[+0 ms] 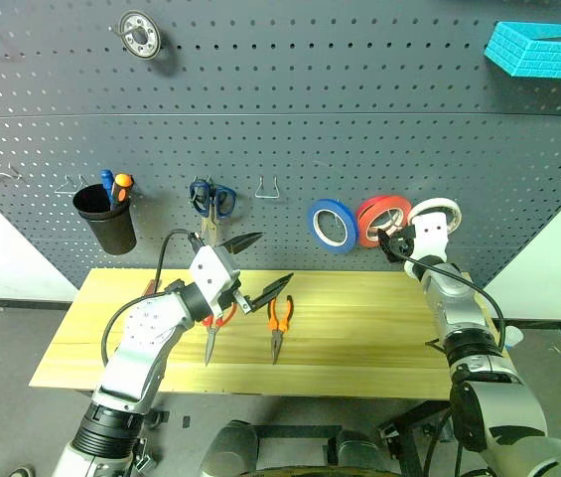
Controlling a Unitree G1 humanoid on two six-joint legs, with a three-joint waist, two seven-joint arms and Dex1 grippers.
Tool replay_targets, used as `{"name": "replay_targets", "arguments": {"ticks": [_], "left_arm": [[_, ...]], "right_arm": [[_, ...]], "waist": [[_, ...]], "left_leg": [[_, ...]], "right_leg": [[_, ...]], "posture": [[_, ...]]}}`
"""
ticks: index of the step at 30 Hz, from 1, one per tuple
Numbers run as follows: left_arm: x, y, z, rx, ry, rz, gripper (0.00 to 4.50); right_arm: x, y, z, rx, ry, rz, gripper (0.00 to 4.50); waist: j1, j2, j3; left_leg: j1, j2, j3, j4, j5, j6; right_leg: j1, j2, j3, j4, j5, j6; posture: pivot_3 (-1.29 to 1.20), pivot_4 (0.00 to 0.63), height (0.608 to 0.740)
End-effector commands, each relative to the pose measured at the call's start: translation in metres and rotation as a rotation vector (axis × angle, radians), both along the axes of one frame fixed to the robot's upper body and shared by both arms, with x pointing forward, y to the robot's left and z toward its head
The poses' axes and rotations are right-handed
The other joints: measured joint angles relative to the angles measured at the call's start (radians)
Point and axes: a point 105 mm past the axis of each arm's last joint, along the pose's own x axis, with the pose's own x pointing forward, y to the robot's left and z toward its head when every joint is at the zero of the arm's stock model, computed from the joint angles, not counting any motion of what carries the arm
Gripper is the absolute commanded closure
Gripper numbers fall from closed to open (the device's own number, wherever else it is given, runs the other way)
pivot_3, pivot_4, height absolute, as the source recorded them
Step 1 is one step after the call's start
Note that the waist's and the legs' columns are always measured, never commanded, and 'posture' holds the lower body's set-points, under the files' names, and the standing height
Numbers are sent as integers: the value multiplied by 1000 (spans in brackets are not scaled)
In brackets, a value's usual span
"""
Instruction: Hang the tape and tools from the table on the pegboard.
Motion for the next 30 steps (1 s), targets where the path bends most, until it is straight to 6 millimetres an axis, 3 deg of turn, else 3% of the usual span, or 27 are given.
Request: {"name": "replay_targets", "arguments": {"ticks": [1,17,30], "left_arm": [[1,-2,7,-11,-37,-4,0],[3,-9,4,-17,-32,-30,0],[3,-12,4,-21,-30,-47,0]], "right_arm": [[0,4,6,-11,-16,32,645],[-39,2,-5,-1,19,77,645],[-49,5,-10,4,39,75,645]], "waist": [[2,0,0],[8,0,0],[7,0,0]], "left_leg": [[0,0,0,0,0,0],[-2,0,0,-1,0,0],[-4,0,0,-1,0,1]], "right_leg": [[0,0,0,0,0,0],[0,0,0,-4,0,0],[-1,0,0,-6,0,0]], "posture": [[504,0,740],[460,0,740],[444,0,740]]}}
